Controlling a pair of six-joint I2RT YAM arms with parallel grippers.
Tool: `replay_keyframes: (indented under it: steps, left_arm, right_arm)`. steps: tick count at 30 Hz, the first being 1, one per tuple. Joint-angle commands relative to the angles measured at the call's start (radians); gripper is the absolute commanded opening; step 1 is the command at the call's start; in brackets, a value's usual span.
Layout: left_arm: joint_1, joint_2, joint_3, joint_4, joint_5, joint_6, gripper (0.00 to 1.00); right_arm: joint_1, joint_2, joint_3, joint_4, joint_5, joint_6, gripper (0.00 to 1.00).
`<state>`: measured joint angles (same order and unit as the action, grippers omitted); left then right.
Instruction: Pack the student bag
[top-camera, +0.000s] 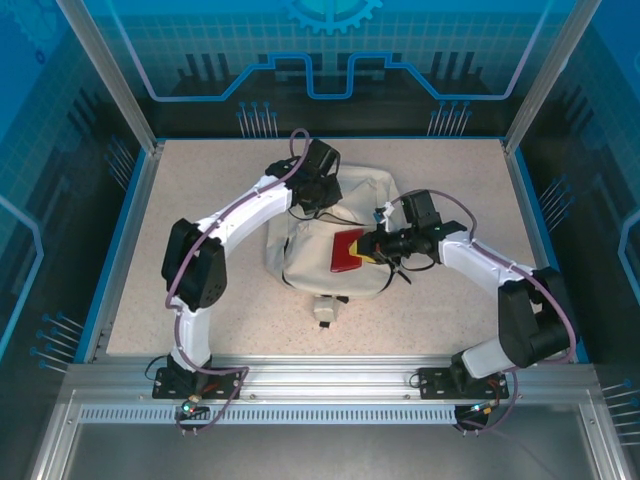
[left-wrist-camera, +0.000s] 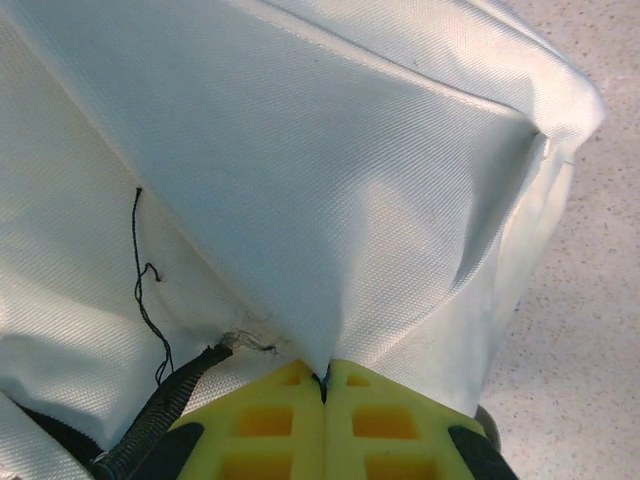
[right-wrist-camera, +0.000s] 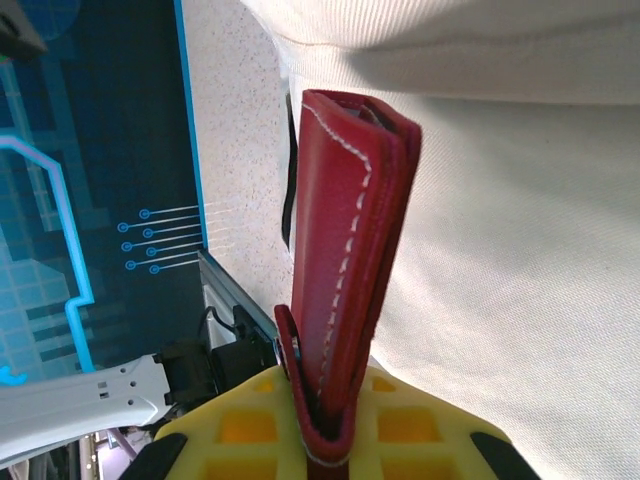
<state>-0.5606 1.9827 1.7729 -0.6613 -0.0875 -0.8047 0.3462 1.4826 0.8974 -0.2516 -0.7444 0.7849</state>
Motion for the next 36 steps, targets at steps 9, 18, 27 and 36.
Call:
replay_keyframes:
  steps: [9, 18, 27, 36]
  left_arm:
    - [-0.010, -0.063, -0.024, 0.044, 0.058, 0.031, 0.00]
    - [0.010, -0.042, -0.036, 0.026, 0.078, 0.018, 0.00]
    - [0.016, -0.033, -0.046, 0.032, 0.110, 0.012, 0.00]
    - [0.024, -0.008, -0.038, 0.045, 0.152, -0.025, 0.00]
  right_arm:
    - [-0.031, 0.041, -0.117, 0.482, 0.096, 0.256, 0.09]
    - [-0.047, 0.084, -0.185, 0.755, 0.152, 0.355, 0.08]
    - [-0.038, 0.097, -0.210, 0.879, 0.200, 0.364, 0.06]
    - [-0.005, 0.135, -0.188, 0.933, 0.411, 0.405, 0.06]
